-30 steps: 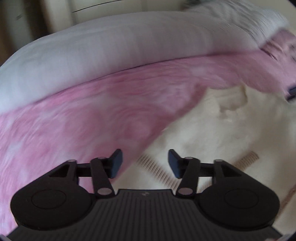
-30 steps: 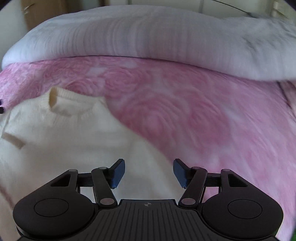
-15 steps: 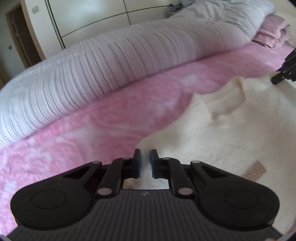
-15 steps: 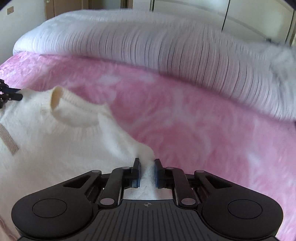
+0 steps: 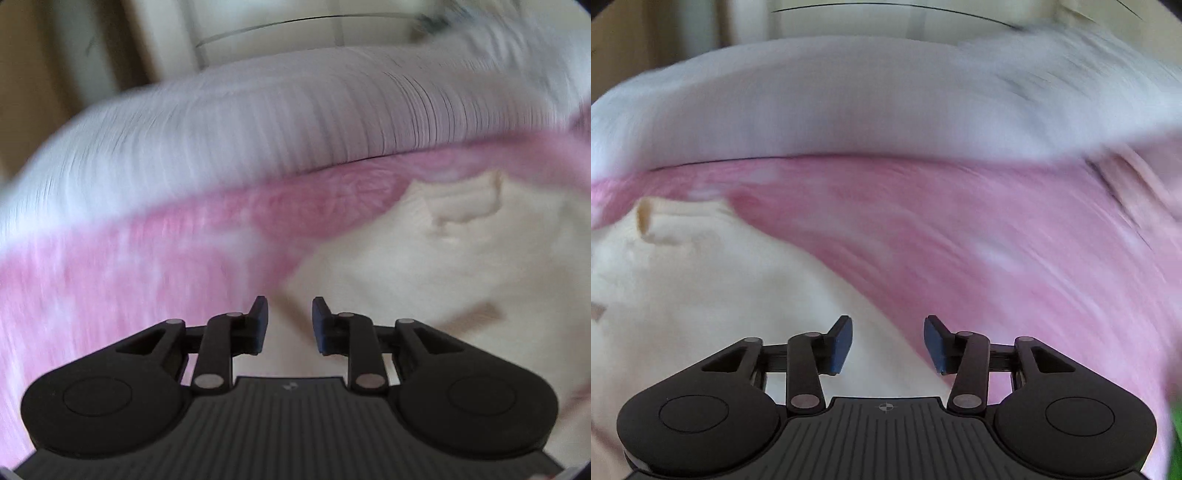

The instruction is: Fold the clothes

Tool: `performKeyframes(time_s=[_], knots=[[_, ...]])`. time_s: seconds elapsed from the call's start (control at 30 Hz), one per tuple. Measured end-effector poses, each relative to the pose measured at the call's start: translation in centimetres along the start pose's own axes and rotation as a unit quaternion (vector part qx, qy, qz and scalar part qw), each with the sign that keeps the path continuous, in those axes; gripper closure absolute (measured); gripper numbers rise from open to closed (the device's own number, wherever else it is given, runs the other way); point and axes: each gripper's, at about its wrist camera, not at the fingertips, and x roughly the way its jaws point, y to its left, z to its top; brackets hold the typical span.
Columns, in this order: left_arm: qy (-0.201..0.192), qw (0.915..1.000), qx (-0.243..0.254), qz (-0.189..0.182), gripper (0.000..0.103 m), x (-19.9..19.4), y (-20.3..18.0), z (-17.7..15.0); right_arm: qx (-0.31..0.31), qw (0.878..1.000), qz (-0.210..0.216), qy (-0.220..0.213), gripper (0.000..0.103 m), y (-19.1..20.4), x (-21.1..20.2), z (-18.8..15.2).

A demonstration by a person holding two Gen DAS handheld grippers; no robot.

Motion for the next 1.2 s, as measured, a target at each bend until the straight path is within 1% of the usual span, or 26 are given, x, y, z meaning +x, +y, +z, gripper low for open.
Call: performKeyframes(time_s=[0.03, 0.1, 0.13, 0.2, 0.3, 0.37, 0.4, 0.43, 0.47, 0.5, 0.53, 0.57, 0.63, 0.67, 0.7, 0.73, 0.77, 0.87, 0.9, 0.97, 1.03, 1.07, 1.1, 1.17, 1.2], knots=[[0.009, 0.9992, -0.037, -0.015, 0.078, -1.5, 0.6, -1.1, 0.022, 1.0, -0.009, 0.005, 0.057, -1.4, -0.9, -0.8], [0.035, 0.9935, -0.103, -0.034, 0.077, -4.5, 0.9, -3.9, 0.098, 0.994, -0.035, 0.018, 0.057, -6.8, -5.3, -5.2], [0.048, 0.9887, -0.135, -0.043, 0.077, -5.9, 1.0, -5.4, 0.135, 0.989, -0.048, 0.023, 0.057, -9.2, -7.5, -7.4], [0.066, 0.9827, -0.167, -0.043, 0.077, -8.0, 0.4, -7.4, 0.212, 0.974, -0.076, 0.031, 0.057, -13.3, -11.9, -12.0], [0.092, 0.9729, -0.208, -0.041, 0.077, -11.0, -0.5, -10.3, 0.322, 0.939, -0.113, 0.039, 0.056, -18.2, -18.2, -19.1], [0.109, 0.9651, -0.235, -0.039, 0.077, -13.0, -1.1, -12.2, 0.396, 0.909, -0.127, 0.04, 0.056, -20.6, -21.2, -23.4], [0.118, 0.9608, -0.248, -0.038, 0.077, -14.0, -1.5, -13.2, 0.43, 0.893, -0.129, 0.037, 0.056, -21.7, -22.5, -25.4], [0.126, 0.9563, -0.261, -0.037, 0.077, -15.0, -1.8, -14.1, 0.46, 0.88, -0.117, 0.025, 0.056, -22.4, -23.3, -26.9], [0.129, 0.9551, -0.264, -0.037, 0.077, -15.6, -2.1, -14.5, 0.485, 0.868, -0.104, 0.013, 0.056, -23.0, -23.9, -28.1], [0.129, 0.9553, -0.263, -0.038, 0.077, -15.9, -2.5, -14.6, 0.497, 0.863, -0.09, 0.003, 0.056, -23.2, -23.9, -28.7], [0.13, 0.9554, -0.262, -0.04, 0.077, -16.2, -2.9, -14.7, 0.503, 0.861, -0.073, -0.003, 0.055, -23.3, -23.5, -29.0], [0.13, 0.9555, -0.261, -0.042, 0.077, -16.5, -3.3, -14.8, 0.501, 0.863, -0.058, 0.001, 0.055, -23.3, -22.7, -29.2], [0.129, 0.9572, -0.256, -0.041, 0.077, -17.0, -3.8, -14.9, 0.488, 0.872, -0.045, 0.021, 0.056, -22.9, -20.9, -29.0], [0.128, 0.9582, -0.253, -0.04, 0.077, -17.2, -4.0, -14.8, 0.475, 0.878, -0.044, 0.03, 0.066, -22.7, -20.2, -28.8], [0.127, 0.9592, -0.25, -0.039, 0.077, -17.5, -4.2, -14.8, 0.448, 0.891, -0.059, 0.034, 0.095, -22.4, -20.0, -28.2], [0.123, 0.9607, -0.246, -0.039, 0.077, -17.8, -4.3, -14.9, 0.42, 0.904, -0.073, 0.038, 0.1, -22.2, -19.8, -27.7], [0.119, 0.9628, -0.24, -0.039, 0.077, -18.4, -4.3, -14.9, 0.399, 0.912, -0.086, 0.043, 0.1, -22.1, -19.6, -27.3], [0.119, 0.9673, -0.222, -0.029, 0.075, -19.3, -3.8, -15.7, 0.398, 0.907, -0.119, 0.064, 0.101, -23.4, -19.8, -27.1], [0.121, 0.9684, -0.217, -0.024, 0.075, -19.5, -3.6, -16.0, 0.397, 0.906, -0.13, 0.071, 0.103, -23.8, -19.8, -27.0], [0.129, 0.9677, -0.216, -0.011, 0.075, -19.9, -2.9, -17.0, 0.396, 0.902, -0.152, 0.085, 0.103, -24.7, -19.9, -26.9], [0.136, 0.9648, -0.225, -0.001, 0.074, -20.6, -1.7, -17.8, 0.394, 0.897, -0.174, 0.098, 0.103, -25.5, -19.9, -26.8], [0.138, 0.964, -0.227, 0.001, 0.073, -21.0, -1.1, -18.1, 0.392, 0.897, -0.177, 0.101, 0.102, -25.5, -20.2, -26.8], [0.14, 0.9638, -0.227, 0.006, 0.072, -21.6, -0.4, -18.5, 0.385, 0.904, -0.159, 0.092, 0.098, -24.1, -21.0, -27.0], [0.142, 0.9631, -0.228, 0.014, 0.065, -22.6, 1.0, -19.3, 0.372, 0.917, -0.124, 0.073, 0.071, -21.4, -22.7, -27.4], [0.145, 0.9621, -0.23, 0.015, 0.064, -23.0, 1.6, -19.8, 0.364, 0.923, -0.103, 0.069, 0.039, -19.9, -23.4, -27.6]])
